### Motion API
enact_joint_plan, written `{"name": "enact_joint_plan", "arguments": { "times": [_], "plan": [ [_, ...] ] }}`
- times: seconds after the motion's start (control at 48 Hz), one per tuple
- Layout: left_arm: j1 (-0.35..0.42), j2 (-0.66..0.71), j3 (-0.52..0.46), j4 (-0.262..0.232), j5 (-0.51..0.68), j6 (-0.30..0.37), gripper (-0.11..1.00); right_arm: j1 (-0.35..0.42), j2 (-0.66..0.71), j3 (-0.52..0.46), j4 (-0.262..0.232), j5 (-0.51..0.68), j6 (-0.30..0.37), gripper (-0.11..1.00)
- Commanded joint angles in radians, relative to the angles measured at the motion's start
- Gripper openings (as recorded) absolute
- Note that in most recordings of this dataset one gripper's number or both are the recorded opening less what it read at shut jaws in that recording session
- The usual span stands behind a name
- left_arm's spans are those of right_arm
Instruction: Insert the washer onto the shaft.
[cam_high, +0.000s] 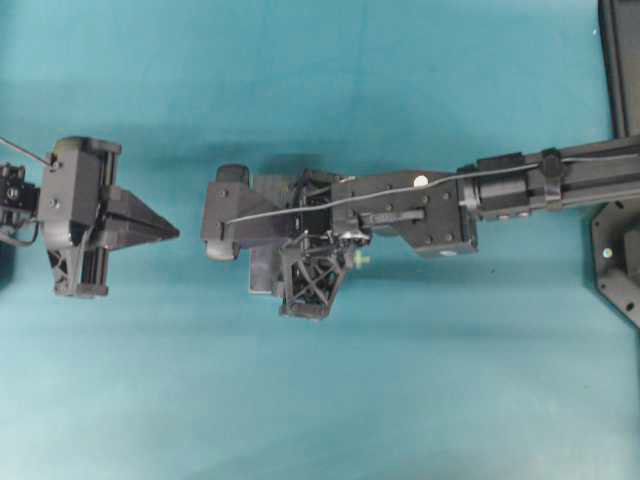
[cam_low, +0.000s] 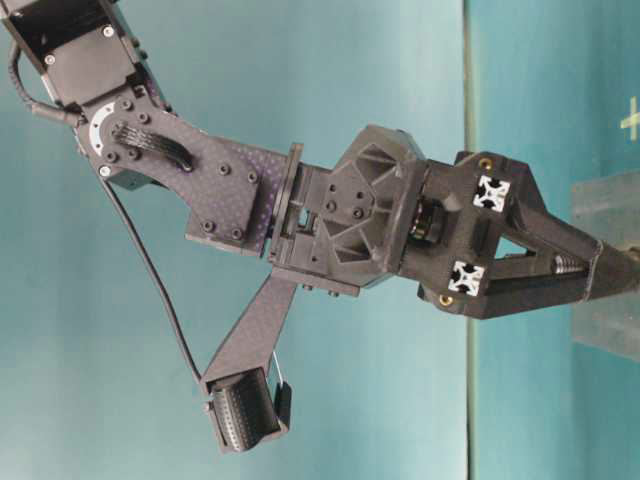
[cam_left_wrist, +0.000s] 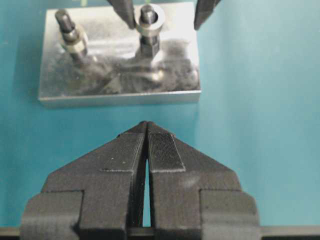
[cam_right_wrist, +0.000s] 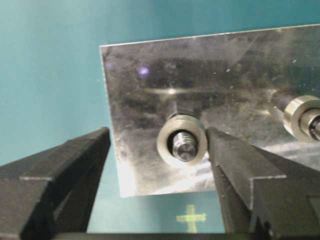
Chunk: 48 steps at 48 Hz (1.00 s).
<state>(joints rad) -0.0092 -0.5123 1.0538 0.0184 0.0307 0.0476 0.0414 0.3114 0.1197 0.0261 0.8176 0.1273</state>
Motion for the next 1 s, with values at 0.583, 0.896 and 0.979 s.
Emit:
{"name": "enact_joint_plan", "arguments": {
  "times": [0.583,0.896,0.979],
  "plan": [
    [-0.002,-0.061,0.002,0.003,0.006,0.000,0.00,0.048,-0.044,-0.002,-0.048,0.060,-0.006,0.44],
    [-0.002,-0.064,0.005,0.003,0.006,0.000,0.00,-0.009,-0.144,0.063,-0.052,0.091,-0.005,0.46],
    [-0.002,-0.067,0.008,0.003,0.006,0.000,0.00,-0.021,-0.198,0.109,-0.057,0.078,-0.005,0.46]
  ]
}}
